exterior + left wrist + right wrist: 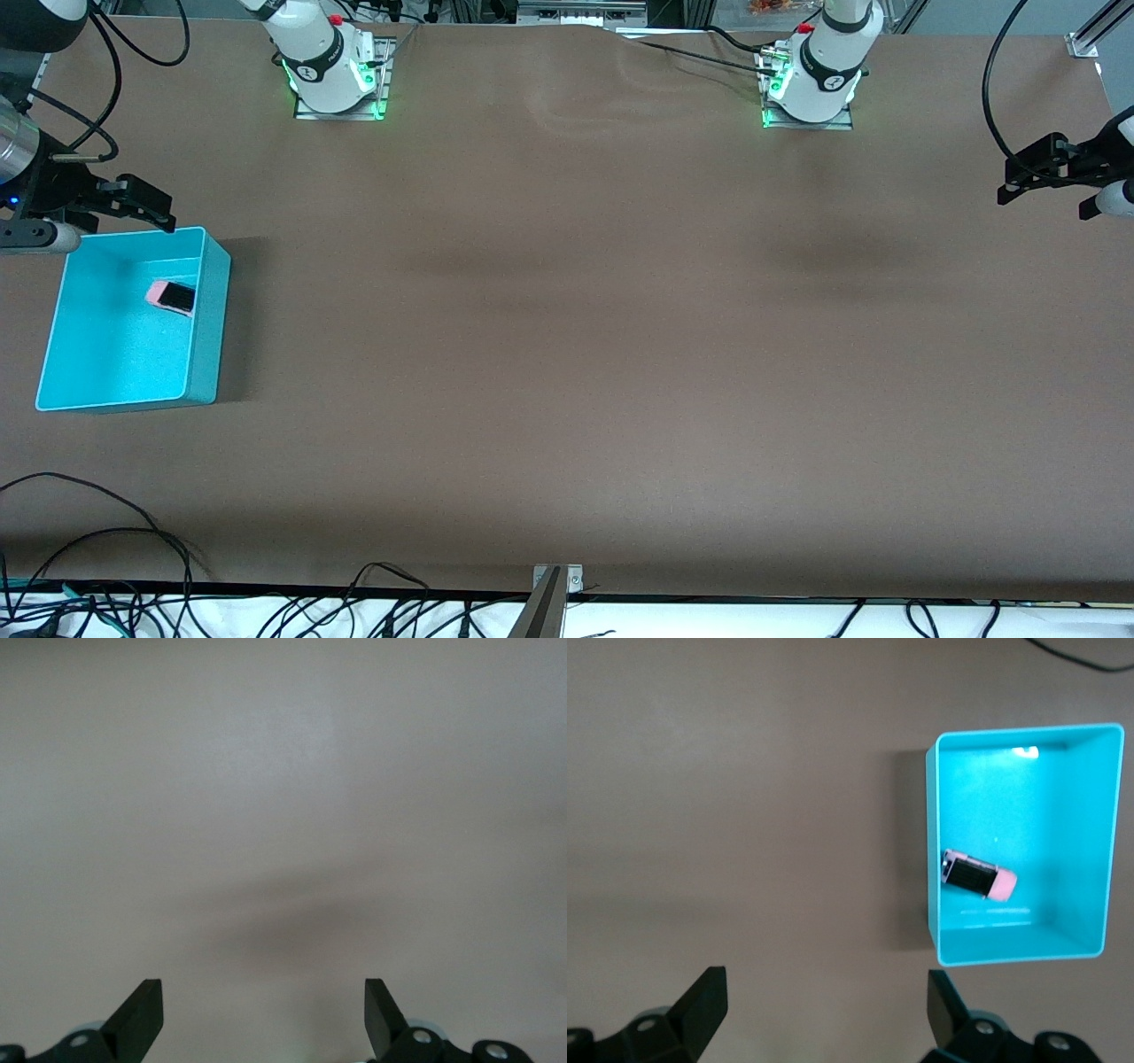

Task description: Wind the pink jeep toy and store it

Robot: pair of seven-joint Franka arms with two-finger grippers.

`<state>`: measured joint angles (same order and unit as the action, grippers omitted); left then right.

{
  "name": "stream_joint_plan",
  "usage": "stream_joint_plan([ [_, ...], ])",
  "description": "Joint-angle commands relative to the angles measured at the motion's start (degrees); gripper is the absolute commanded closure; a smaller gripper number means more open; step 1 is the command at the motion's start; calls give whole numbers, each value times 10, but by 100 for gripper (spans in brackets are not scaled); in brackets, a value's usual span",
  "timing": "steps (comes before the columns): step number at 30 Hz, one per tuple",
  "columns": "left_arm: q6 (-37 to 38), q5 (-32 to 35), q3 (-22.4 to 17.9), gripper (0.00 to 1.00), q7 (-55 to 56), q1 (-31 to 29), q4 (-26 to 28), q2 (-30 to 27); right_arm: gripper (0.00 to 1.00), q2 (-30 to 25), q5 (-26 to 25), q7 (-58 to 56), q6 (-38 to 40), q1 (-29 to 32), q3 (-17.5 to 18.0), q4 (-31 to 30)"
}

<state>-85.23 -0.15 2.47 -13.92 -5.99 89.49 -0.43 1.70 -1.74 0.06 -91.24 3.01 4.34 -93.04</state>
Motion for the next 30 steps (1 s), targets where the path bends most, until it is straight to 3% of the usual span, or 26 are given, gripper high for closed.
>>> stream_joint_plan([
  [1, 16, -8, 3, 0, 6, -2, -18, 5, 0, 11, -6, 16, 47, -5, -4, 39],
  [9, 16, -8, 3, 0, 6, -2, -18, 5, 0, 11, 14, 48, 70, -5, -4, 61],
  [30, 14, 1, -1, 0, 1, -7, -27, 13, 0, 11, 13, 51, 19, -5, -3, 80],
])
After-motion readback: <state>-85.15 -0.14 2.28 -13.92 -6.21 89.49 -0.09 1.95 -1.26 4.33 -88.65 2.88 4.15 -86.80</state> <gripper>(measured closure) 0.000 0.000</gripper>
